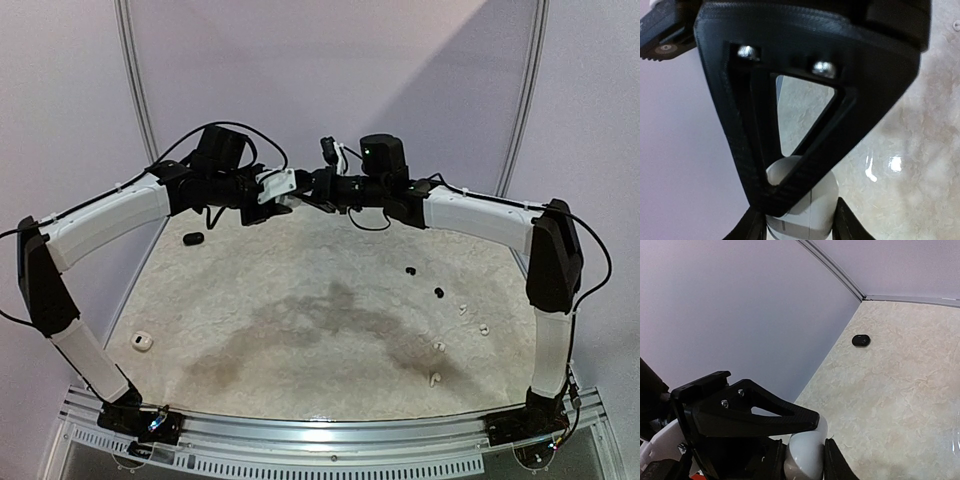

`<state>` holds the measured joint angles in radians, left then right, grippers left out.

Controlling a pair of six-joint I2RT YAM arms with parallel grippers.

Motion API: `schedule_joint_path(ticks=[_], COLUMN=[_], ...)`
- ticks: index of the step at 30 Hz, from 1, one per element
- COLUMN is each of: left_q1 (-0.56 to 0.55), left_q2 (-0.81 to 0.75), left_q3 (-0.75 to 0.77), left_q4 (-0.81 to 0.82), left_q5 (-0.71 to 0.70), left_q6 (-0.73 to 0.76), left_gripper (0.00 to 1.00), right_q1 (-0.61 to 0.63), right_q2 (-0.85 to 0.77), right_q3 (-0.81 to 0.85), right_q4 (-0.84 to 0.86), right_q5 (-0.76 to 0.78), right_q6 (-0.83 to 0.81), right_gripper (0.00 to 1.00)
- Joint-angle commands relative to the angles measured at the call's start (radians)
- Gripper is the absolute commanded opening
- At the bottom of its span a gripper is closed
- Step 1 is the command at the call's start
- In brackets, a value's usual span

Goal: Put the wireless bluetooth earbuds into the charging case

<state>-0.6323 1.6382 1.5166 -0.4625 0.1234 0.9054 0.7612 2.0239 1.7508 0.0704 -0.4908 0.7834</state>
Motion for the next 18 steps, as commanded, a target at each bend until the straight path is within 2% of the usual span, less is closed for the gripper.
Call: schedule_joint_path(ticks=[1, 5, 10, 14, 18], left_q1=[-0.01, -0.01, -0.009, -0.009, -0.009], left_q2=[0.017, 0.016, 0.014, 0.014, 0.018], left_q3=[0.015, 0.014, 0.01, 0.007, 0.007], left_q4=[0.062, 0.08, 0.104, 0.111, 0.12], left_q5=[-0.021, -0.047, -0.059, -0.059, -0.08], left_q6=[-0.007, -0.014, -0.009, -0.004, -0.001], left_gripper=[0.0, 0.0, 0.0, 0.0, 0.0], right_q1=[0.008, 0.007, 0.007, 0.007, 0.007], right_q2=[0.038, 0.04, 0.055, 0.064, 0.064], right_q3=[0.033, 0.055, 0.093, 0.1, 0.102], right_q4=[-0.035, -0.092, -0.142, -0.147, -0.161], right_q5=[-0.034, -0.034, -0.033, -0.037, -0.044], right_q6=[-0.001, -0.017, -0.029, -0.026, -0.02], right_gripper=[0.16, 0.28, 0.24, 0.15, 0.26])
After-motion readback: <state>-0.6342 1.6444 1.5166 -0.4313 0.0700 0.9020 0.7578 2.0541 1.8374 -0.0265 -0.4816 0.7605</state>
